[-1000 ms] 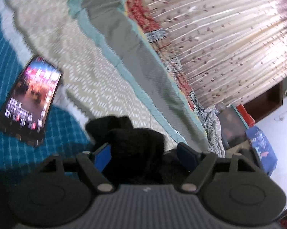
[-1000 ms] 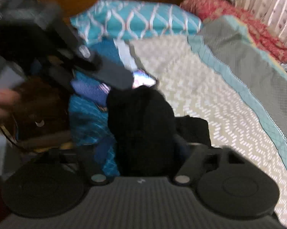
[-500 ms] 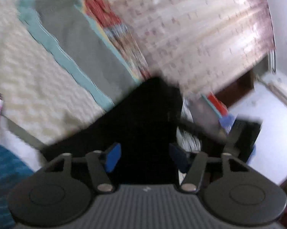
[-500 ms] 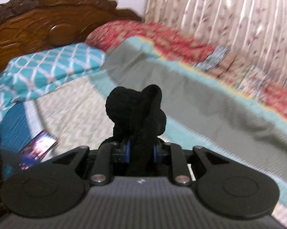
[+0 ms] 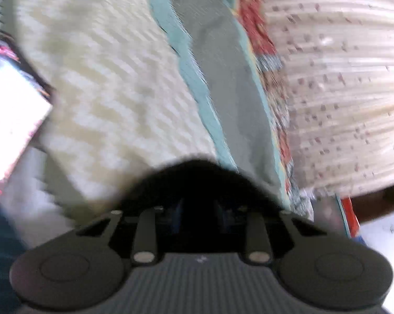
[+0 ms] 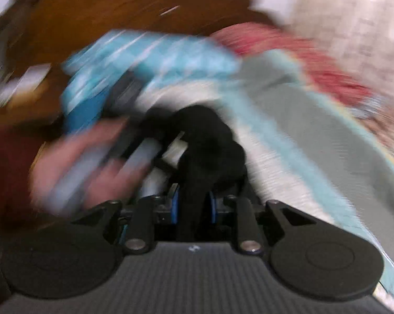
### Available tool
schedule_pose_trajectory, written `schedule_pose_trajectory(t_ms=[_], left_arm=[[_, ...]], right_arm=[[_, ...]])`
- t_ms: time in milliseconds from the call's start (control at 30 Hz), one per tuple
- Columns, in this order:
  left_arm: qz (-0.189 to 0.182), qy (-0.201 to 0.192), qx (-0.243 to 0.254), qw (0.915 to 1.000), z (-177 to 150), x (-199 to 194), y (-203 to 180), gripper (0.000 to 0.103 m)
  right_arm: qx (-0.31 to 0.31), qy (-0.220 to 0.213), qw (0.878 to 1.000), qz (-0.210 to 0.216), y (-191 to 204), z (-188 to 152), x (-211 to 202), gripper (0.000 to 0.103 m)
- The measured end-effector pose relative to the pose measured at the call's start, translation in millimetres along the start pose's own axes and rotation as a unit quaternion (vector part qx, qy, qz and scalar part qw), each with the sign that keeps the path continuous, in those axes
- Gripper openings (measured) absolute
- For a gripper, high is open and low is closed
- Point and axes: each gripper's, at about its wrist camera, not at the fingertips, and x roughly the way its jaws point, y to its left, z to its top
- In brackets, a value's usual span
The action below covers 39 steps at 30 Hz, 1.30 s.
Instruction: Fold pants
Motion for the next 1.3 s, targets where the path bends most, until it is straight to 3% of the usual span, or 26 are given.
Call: schedule_pose_trajectory(t_ms=[67,100,267,333,400,467,533,567,633,667,733,800,867,900,933,967,1033,1067,1100,1167,1233,1300], left_arm=[[0.008,-0.015,-0.01,0.9998,8,-19,13,0.039],[0.008,-0.019,-0.013,0.9997,10,-27,17,0.043],[-0.001,-0.028,-0.017,0.9995,10,-72,24,0.046],[-0.009,-0.022,0.006,0.9997,3,-82,14,0.054],[0.01,-0.008,0.047,0.9988,-4,-84,-1,0.087],[0.033,0.018,0.088,0.9954,-11,-73,-14,0.097],[0.047,0.057,0.113,0.9908,-19,-55,-20,0.086],[0.061,0.071,0.122,0.9882,-23,-48,-22,0.047],[0.068,0.075,0.138,0.9852,-23,-38,-32,0.019],[0.046,0.064,0.142,0.9867,-22,-42,-39,0.01],[0.005,0.011,0.158,0.9873,-16,-57,-57,0.01],[0.018,-0.035,0.196,0.9797,-14,-70,-67,0.01],[0.071,-0.029,0.207,0.9753,-10,-67,-63,0.011],[0.085,-0.014,0.195,0.977,-8,-64,-57,0.01],[0.091,-0.006,0.184,0.9786,-6,-61,-54,0.009],[0.094,-0.007,0.184,0.9784,-4,-63,-54,0.011],[0.098,-0.022,0.205,0.9735,-4,-75,-58,0.03],[0.102,-0.032,0.219,0.9699,-2,-78,-64,0.052],[0.102,-0.036,0.237,0.9655,-1,-78,-71,0.068],[0.095,-0.02,0.291,0.952,3,-58,-93,0.084],[0.098,0.016,0.335,0.937,-1,-31,-104,0.089],[0.107,0.077,0.37,0.9197,-8,7,-107,0.089]], right_arm=[[-0.043,0.033,0.998,0.015,18,-14,12,0.038],[-0.047,0.041,0.998,0.016,22,-19,16,0.038],[0.008,0.056,0.998,0.036,12,-17,20,0.041],[0.025,0.054,0.998,0.035,8,-15,15,0.042],[0.044,0.05,0.997,0.033,6,-17,7,0.044],[0.057,0.05,0.997,0.028,6,-24,4,0.049],[0.062,0.059,0.996,0.012,7,-36,6,0.051],[0.068,0.071,0.995,0.004,8,-41,9,0.043],[0.081,0.077,0.994,-0.009,6,-48,14,0.011],[0.085,0.061,0.994,-0.022,6,-46,12,0.011],[0.094,0.022,0.994,-0.049,6,-38,5,0.011],[0.102,0.008,0.994,-0.044,9,-34,7,0.011],[0.107,0.045,0.993,-0.003,17,-43,27,0.018],[0.11,0.074,0.991,0.024,21,-50,39,0.02],[0.11,0.087,0.99,0.026,26,-58,46,0.021],[0.114,0.078,0.99,0.019,29,-62,44,0.023],[0.152,0.065,0.986,0.033,21,-62,32,0.029],[0.176,0.053,0.982,0.041,13,-62,22,0.038],[0.196,0.039,0.979,0.043,6,-64,11,0.042],[0.223,0.018,0.974,0.031,-6,-69,-10,0.043],[0.256,0.007,0.967,0.013,-18,-81,-30,0.043],[0.296,0.003,0.955,-0.013,-29,-98,-48,0.043]])
